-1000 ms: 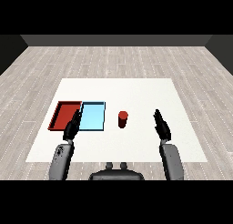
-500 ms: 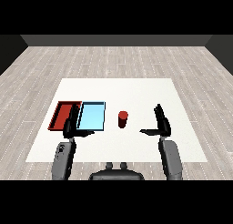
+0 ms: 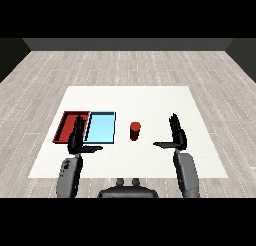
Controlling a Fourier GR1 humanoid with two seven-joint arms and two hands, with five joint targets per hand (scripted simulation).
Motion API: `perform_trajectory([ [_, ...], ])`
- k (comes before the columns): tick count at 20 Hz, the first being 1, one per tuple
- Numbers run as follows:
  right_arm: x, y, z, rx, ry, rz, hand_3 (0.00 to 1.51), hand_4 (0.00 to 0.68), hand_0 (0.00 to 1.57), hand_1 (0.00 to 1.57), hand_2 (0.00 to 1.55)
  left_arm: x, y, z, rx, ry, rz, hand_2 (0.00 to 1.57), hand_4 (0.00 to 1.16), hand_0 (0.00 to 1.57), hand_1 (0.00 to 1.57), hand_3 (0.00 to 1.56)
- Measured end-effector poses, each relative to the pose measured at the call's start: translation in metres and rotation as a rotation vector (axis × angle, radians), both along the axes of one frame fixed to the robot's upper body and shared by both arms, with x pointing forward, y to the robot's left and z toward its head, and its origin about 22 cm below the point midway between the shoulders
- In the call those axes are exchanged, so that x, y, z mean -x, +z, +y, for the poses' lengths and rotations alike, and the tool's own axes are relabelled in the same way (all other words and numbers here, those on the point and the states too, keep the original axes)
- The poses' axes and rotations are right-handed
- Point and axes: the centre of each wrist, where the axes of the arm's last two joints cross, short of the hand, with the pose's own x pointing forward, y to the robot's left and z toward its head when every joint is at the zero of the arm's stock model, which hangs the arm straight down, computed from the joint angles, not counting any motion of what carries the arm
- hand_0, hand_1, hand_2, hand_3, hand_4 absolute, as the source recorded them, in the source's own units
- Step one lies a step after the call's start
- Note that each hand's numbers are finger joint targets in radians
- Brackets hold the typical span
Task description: Pick the red can and put it in the red box
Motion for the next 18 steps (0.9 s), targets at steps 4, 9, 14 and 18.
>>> perform_trajectory([
  [4, -0.002, -0.008, 0.007, -0.013, 0.019, 0.009, 0.0, 0.0, 0.0, 0.0, 0.0, 0.002, -0.001, 0.004, 0.009, 0.0, -0.006, 0.0, 0.0, 0.0, 0.0, 0.0],
  [9, -0.009, -0.005, 0.017, -0.027, 0.041, 0.037, 0.0, 0.0, 0.0, 0.0, 0.0, -0.003, -0.003, -0.001, 0.025, -0.006, -0.017, 0.0, 0.0, 0.0, 0.0, 0.0],
  [14, -0.022, -0.01, 0.032, -0.044, 0.054, 0.071, 0.0, 0.0, 0.0, 0.0, 0.0, -0.001, -0.004, -0.002, 0.035, -0.011, -0.021, 0.0, 0.0, 0.0, 0.0, 0.0],
  [18, -0.03, -0.021, 0.05, -0.065, 0.071, 0.102, 0.0, 0.0, 0.0, 0.0, 0.0, -0.003, -0.004, -0.003, 0.045, -0.007, -0.027, 0.0, 0.0, 0.0, 0.0, 0.0],
])
